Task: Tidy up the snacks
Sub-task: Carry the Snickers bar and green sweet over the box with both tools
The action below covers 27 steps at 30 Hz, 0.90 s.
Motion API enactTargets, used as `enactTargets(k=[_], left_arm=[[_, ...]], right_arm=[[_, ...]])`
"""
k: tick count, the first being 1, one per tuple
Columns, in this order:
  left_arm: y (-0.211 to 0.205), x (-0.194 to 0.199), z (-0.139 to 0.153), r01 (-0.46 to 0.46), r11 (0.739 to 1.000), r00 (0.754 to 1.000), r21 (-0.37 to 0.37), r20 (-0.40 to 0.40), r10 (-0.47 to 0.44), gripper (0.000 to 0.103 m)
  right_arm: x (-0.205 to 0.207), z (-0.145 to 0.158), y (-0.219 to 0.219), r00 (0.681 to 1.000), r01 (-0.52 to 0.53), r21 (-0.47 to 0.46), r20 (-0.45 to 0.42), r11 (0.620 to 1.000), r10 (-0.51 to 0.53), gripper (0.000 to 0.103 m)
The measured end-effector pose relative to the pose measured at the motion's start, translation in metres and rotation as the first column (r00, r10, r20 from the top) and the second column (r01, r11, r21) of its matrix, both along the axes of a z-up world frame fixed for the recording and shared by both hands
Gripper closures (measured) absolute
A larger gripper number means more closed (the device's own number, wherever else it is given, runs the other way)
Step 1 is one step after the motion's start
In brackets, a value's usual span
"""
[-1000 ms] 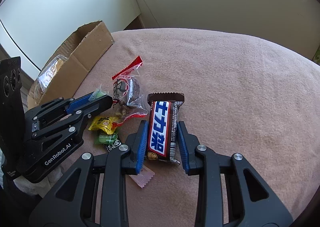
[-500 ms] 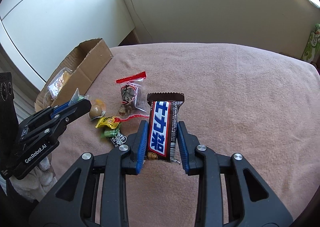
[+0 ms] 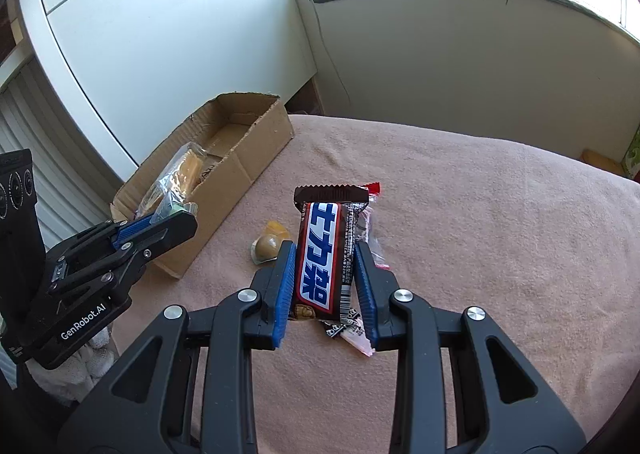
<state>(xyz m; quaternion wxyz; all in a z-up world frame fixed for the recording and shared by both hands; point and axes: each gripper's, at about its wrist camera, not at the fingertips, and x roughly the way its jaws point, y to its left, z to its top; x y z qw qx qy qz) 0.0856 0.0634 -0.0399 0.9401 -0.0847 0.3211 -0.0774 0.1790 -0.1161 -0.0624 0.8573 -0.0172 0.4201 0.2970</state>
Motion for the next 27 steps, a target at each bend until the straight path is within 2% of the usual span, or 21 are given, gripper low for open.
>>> enactTargets(k=[9, 27], left_arm=[[0.048, -0.010, 0.005, -0.101, 0.995, 0.995, -0.005, 0.022, 0.101, 0.088], [0.118, -0.013, -0.005, -0.211, 0.977, 0.977, -0.019, 0.026, 0.211, 0.088]], right_arm=[[-0.005, 0.012, 0.052, 0.996, -0.083, -0.004, 0.034, 0.997, 0.083, 0.073], [0.012, 0.010, 0.150, 0.982, -0.183, -0.037, 0.048, 0.982, 0.184, 0.073]])
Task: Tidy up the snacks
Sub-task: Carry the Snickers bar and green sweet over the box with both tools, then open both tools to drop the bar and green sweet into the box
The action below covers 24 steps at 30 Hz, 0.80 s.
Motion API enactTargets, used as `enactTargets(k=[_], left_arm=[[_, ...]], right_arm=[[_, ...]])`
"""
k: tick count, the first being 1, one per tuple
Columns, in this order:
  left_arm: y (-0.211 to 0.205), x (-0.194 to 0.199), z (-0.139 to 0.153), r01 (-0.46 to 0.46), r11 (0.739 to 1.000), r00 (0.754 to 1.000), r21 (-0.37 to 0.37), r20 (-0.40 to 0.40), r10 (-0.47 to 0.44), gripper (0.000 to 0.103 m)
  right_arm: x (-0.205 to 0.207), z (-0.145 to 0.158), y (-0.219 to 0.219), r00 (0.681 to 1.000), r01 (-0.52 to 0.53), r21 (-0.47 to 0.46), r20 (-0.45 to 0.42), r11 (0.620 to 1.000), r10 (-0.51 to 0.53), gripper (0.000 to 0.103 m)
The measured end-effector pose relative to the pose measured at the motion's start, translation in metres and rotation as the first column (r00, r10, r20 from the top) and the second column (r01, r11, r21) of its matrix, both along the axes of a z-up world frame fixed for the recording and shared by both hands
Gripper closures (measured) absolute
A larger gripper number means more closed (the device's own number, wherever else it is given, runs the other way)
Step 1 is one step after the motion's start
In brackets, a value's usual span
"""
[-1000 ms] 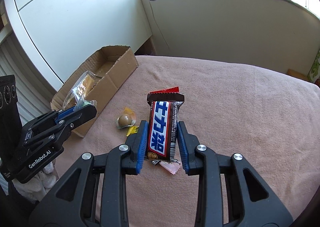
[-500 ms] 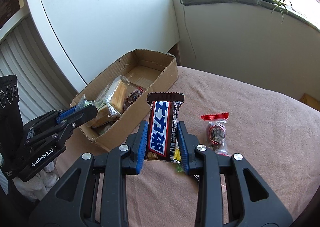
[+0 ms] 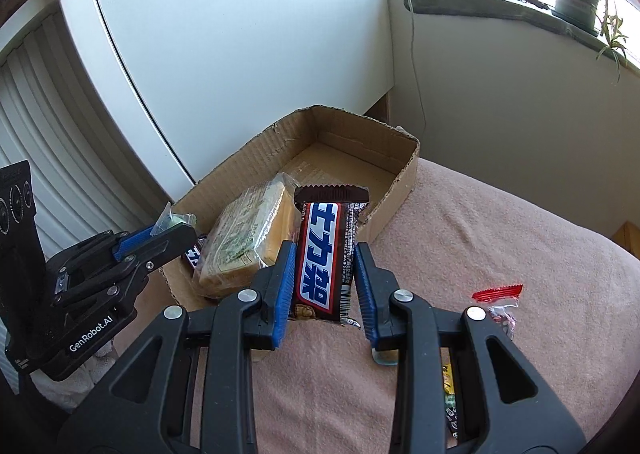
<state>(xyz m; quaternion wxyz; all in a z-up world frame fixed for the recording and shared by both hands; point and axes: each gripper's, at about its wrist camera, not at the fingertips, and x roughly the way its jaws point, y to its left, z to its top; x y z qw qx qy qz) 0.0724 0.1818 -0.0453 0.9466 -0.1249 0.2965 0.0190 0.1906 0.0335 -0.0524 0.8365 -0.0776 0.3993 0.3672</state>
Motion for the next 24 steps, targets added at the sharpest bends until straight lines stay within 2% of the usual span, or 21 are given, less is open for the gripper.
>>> enactTargets(k=[12, 24], left_arm=[[0.023, 0.006, -0.010, -0.028, 1.000, 0.999, -0.008, -0.020, 0.028, 0.088], [0.024, 0.010, -0.011, -0.039, 0.999, 0.999, -0.014, -0.024, 0.039, 0.088]], right_arm=[[0.019, -0.016, 0.040, 1.000, -0.011, -0.025, -0.024, 1.000, 0.011, 0.073], [0.027, -0.022, 0.049, 0.999, -0.016, -0.028, -0.043, 0.999, 0.014, 0.073]])
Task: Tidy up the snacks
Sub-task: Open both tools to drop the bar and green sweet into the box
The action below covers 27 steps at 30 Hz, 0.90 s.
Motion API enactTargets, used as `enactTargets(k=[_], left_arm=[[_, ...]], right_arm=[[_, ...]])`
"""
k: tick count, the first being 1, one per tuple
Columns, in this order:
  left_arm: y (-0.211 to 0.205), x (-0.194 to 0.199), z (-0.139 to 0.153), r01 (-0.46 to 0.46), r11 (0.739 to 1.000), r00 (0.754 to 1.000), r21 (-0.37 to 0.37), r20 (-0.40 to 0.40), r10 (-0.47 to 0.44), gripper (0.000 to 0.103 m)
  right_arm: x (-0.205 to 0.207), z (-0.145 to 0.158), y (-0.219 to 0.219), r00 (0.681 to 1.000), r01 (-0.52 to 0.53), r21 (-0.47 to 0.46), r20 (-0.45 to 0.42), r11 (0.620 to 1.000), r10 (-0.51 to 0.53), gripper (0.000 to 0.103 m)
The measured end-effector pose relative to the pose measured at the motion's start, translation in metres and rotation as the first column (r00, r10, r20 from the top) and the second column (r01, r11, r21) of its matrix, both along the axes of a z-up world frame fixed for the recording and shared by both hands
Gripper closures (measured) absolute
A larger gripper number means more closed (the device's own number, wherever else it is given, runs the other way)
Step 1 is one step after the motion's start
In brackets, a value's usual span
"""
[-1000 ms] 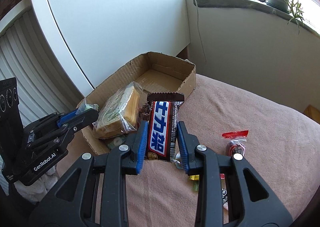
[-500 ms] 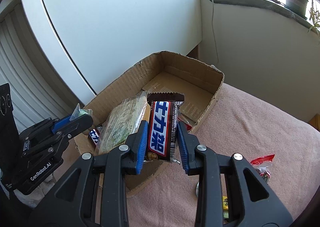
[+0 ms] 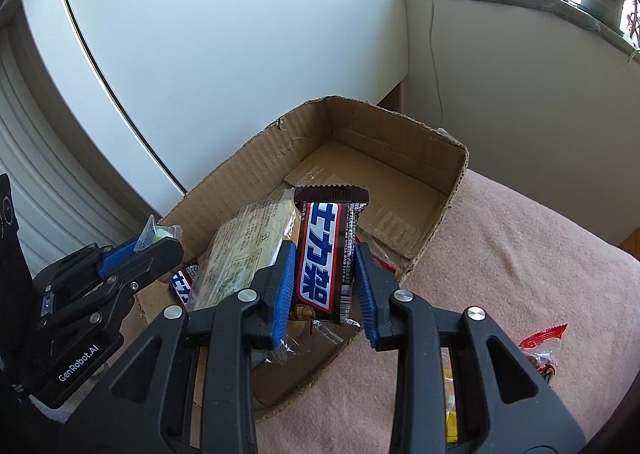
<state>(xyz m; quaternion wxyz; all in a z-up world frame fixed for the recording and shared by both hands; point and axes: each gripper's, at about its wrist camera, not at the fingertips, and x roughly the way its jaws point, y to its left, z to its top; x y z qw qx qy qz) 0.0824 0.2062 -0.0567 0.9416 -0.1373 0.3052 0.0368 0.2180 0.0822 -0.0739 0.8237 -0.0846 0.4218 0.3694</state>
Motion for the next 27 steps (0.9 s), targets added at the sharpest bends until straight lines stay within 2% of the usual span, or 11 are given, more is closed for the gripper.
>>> enactTargets(k=[6, 8, 11, 13, 15, 17, 20, 24, 27], left_arm=[[-0.002, 0.000, 0.001, -0.004, 1.000, 1.000, 0.006, 0.000, 0.004, 0.087], [-0.003, 0.000, 0.001, -0.007, 1.000, 1.000, 0.009, -0.002, 0.008, 0.082], [-0.002, -0.001, 0.002, -0.016, 1.000, 1.000, 0.012, 0.001, 0.016, 0.072], [-0.002, -0.002, 0.003, -0.020, 1.000, 1.000, 0.013, 0.004, 0.020, 0.055], [-0.003, -0.003, 0.004, -0.017, 1.000, 1.000, 0.019, 0.007, 0.017, 0.053], [-0.004, -0.003, 0.005, -0.015, 1.000, 1.000, 0.027, 0.008, 0.015, 0.053], [-0.006, -0.004, 0.006, -0.022, 0.999, 1.000, 0.041, 0.007, 0.022, 0.042], [-0.009, -0.007, 0.008, -0.028, 0.998, 1.000, 0.054, 0.007, 0.028, 0.040], [-0.012, -0.009, 0.010, -0.044, 0.997, 0.999, 0.069, 0.001, 0.044, 0.026]], right_arm=[[0.003, 0.000, 0.000, 1.000, -0.001, 0.007, -0.012, 1.000, 0.001, 0.073], [0.003, 0.000, 0.000, 1.000, 0.000, 0.009, -0.008, 1.000, 0.000, 0.073], [0.002, 0.000, 0.000, 1.000, -0.004, 0.010, -0.004, 1.000, 0.004, 0.072], [0.000, 0.003, 0.000, 1.000, -0.006, 0.006, 0.007, 1.000, 0.006, 0.071], [-0.001, 0.005, -0.002, 1.000, 0.000, 0.009, 0.016, 1.000, 0.000, 0.059], [-0.005, 0.010, -0.005, 0.999, 0.006, 0.014, 0.037, 1.000, -0.007, 0.042], [-0.009, 0.016, -0.006, 0.998, 0.007, 0.007, 0.069, 1.000, -0.008, 0.033], [-0.015, 0.022, -0.007, 0.996, 0.010, 0.002, 0.093, 1.000, -0.010, 0.027], [-0.018, 0.026, -0.011, 0.994, 0.019, 0.003, 0.105, 1.000, -0.019, 0.026]])
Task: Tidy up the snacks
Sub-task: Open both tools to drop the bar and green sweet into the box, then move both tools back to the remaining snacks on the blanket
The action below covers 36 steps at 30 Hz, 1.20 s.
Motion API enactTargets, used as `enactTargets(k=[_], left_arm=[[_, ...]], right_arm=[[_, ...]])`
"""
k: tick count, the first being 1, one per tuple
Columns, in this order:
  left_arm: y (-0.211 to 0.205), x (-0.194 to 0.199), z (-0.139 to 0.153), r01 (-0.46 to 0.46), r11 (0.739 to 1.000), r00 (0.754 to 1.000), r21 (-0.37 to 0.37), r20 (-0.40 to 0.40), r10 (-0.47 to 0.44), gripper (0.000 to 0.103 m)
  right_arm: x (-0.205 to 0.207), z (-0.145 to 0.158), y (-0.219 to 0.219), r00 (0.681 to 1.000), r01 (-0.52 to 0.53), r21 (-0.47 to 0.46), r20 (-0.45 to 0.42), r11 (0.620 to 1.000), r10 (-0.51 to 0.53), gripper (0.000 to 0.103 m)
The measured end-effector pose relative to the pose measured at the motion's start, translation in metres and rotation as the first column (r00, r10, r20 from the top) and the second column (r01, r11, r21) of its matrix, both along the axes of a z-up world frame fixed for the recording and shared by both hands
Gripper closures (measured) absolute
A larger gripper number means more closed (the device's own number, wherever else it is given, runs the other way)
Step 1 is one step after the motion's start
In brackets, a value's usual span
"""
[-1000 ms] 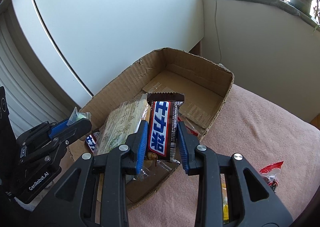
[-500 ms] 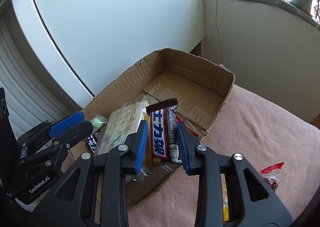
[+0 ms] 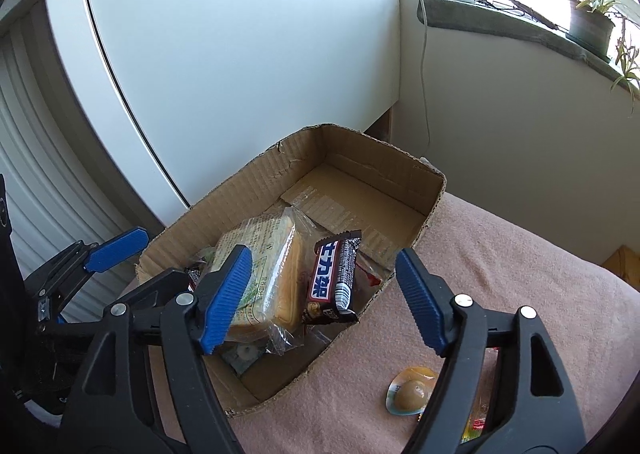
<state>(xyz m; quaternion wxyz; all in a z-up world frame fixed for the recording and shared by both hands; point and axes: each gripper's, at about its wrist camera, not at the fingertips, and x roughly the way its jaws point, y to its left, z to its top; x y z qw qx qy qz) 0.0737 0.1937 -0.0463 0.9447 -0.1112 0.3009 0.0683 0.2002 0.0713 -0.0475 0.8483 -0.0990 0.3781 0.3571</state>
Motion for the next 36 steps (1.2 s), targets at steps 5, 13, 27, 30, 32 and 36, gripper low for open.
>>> enactTargets(k=[5, 13, 27, 30, 32, 36], left_arm=[[-0.008, -0.001, 0.001, -0.020, 0.999, 0.999, 0.033, -0.028, 0.021, 0.023], [-0.027, -0.008, 0.005, -0.007, 0.999, 0.999, 0.035, -0.041, 0.008, 0.022], [-0.084, -0.014, 0.006, 0.092, 0.996, 0.996, 0.009, -0.012, -0.092, 0.023], [-0.097, -0.012, 0.006, 0.124, 0.992, 0.992, 0.014, -0.012, -0.124, 0.023], [-0.106, -0.010, 0.005, 0.141, 0.990, 0.990, 0.024, -0.015, -0.141, 0.025], [-0.124, -0.003, -0.001, 0.185, 0.983, 0.982, 0.021, -0.035, -0.184, 0.036]], right_arm=[[-0.006, 0.007, -0.013, 1.000, 0.007, 0.011, 0.013, 1.000, -0.007, 0.018], [-0.011, 0.018, -0.061, 0.997, 0.070, 0.013, 0.026, 0.997, -0.070, 0.017], [-0.031, 0.003, -0.178, 0.979, 0.206, 0.019, 0.009, 0.978, -0.206, 0.017], [-0.033, -0.007, -0.197, 0.978, 0.210, 0.019, -0.015, 0.978, -0.210, 0.017], [-0.034, -0.015, -0.205, 0.979, 0.199, 0.014, -0.035, 0.980, -0.198, 0.017], [-0.038, -0.028, -0.208, 0.987, 0.153, -0.012, -0.050, 0.988, -0.153, 0.022]])
